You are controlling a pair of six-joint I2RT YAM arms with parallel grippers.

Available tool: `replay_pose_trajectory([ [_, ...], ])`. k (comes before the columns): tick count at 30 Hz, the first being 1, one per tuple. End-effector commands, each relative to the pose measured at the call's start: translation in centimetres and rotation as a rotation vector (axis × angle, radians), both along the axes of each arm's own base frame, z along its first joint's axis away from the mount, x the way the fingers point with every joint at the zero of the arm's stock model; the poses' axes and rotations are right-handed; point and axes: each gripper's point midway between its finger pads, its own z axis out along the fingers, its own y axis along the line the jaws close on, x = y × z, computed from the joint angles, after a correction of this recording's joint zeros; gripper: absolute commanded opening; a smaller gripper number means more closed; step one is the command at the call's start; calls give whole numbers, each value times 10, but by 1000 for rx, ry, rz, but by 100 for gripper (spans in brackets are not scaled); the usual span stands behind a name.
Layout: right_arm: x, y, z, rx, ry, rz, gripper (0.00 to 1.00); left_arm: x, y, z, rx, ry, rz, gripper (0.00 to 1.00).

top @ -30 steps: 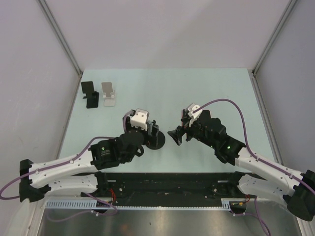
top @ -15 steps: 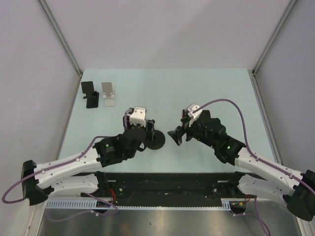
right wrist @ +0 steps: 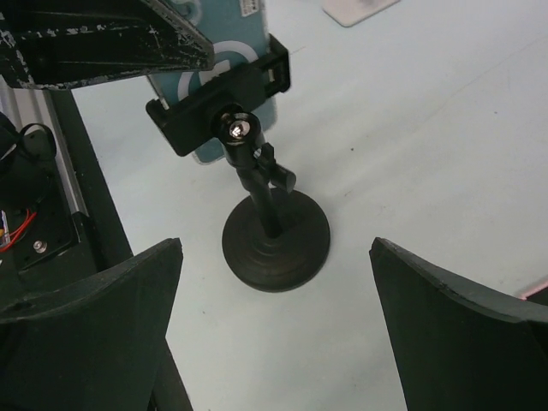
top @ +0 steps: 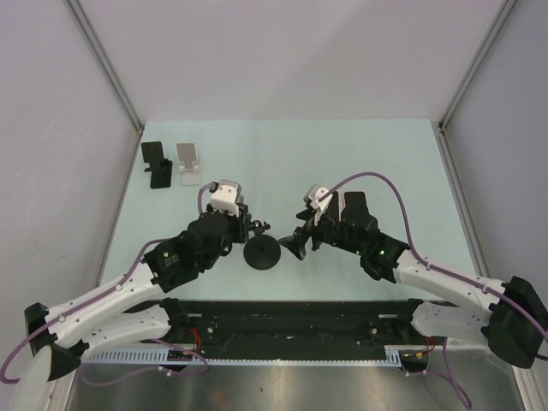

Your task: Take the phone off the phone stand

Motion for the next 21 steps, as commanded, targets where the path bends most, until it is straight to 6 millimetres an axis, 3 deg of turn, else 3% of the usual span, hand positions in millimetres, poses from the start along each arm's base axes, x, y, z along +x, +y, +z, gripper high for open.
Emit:
replay_pose_trajectory([
  [1,0,21,14,57,-86,80,97,-5,-17,9,-40,-27,-105,35],
  [4,5,30,14,51,-132,104,97,-9,-21,6,-42,-20,-142,32],
  [5,8,34,2,19,-130,116,97,-10,-22,6,-45,-22,-150,31],
  [12,22,67,-13,-55,-144,190,96,-15,-24,8,-59,-29,-186,30],
  [17,19,86,-23,-74,-133,227,94,-16,-25,3,-60,-20,-193,30],
  [21,17,97,-33,-87,-128,232,87,-16,-28,4,-64,-17,-203,30],
])
